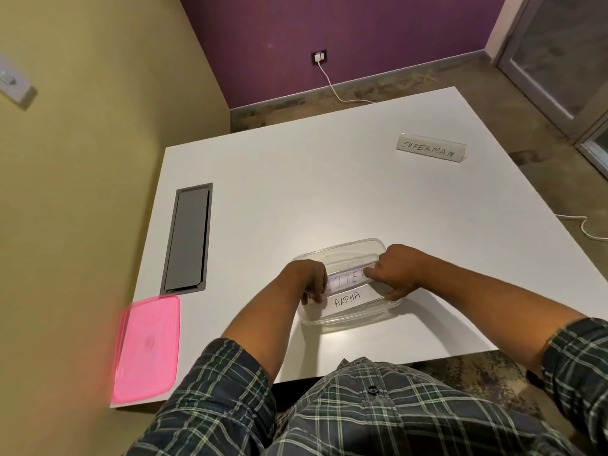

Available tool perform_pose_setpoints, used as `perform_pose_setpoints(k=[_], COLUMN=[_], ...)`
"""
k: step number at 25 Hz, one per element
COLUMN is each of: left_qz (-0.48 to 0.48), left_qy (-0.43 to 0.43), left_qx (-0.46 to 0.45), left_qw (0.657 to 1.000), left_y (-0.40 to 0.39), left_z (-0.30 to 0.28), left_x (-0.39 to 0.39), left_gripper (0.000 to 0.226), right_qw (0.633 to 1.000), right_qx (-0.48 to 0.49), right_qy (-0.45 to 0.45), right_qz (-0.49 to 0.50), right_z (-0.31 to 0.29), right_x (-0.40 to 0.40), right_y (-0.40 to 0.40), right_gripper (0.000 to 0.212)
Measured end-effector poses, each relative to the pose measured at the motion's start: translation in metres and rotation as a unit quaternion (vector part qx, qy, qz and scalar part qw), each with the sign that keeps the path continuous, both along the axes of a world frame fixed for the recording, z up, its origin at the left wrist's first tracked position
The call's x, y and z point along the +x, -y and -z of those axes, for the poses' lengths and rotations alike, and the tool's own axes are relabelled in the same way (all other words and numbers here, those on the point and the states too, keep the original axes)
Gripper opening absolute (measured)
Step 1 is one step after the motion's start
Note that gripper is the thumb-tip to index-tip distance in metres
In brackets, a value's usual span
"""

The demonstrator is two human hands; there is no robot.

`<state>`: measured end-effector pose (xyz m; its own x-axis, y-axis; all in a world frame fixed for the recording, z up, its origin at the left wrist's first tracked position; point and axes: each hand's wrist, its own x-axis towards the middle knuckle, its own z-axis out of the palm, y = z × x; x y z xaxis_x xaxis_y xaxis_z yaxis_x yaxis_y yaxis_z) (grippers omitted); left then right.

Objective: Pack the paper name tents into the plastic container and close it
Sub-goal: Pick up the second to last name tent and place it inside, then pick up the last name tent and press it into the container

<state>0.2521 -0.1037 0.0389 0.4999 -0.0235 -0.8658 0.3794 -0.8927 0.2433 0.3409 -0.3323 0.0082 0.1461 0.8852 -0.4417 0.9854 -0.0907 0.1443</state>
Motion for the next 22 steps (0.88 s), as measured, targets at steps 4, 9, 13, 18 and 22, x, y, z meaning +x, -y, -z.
perform_pose_setpoints(k=[4, 9, 13, 18, 22], left_qz=[0.149, 0.186, 0.207, 0.2, 0.093], left_qy=[0.092, 0.106, 0.082, -0.027, -0.161], left_qx=[0.123, 0.153, 0.172, 0.145, 0.039], left_qw=[0.977, 0.965, 0.959, 0.969, 0.982], left_y=[0.012, 0.015, 0.02, 0.024, 0.019], left_z=[0.01, 0.018, 0.021, 0.014, -0.007], left_x=[-0.009, -0.005, 0.0, 0.021, 0.063], left_gripper=[0.021, 0.022, 0.019, 0.027, 0.022], right_qw=[1.0, 0.999, 0.999, 0.998, 0.986], right_qx=[-0.022, -0.022, -0.037, -0.013, 0.122], right_qy=[0.01, 0.01, 0.001, -0.019, -0.044], right_qz=[0.02, 0.021, 0.033, 0.051, 0.106], right_z=[0.014, 0.022, 0.021, 0.018, 0.01], right_x=[-0.01, -0.012, -0.014, -0.01, 0.004], right_y=[-0.009, -0.017, -0.02, -0.014, -0.006], right_gripper=[0.049, 0.037, 0.035, 0.049, 0.063])
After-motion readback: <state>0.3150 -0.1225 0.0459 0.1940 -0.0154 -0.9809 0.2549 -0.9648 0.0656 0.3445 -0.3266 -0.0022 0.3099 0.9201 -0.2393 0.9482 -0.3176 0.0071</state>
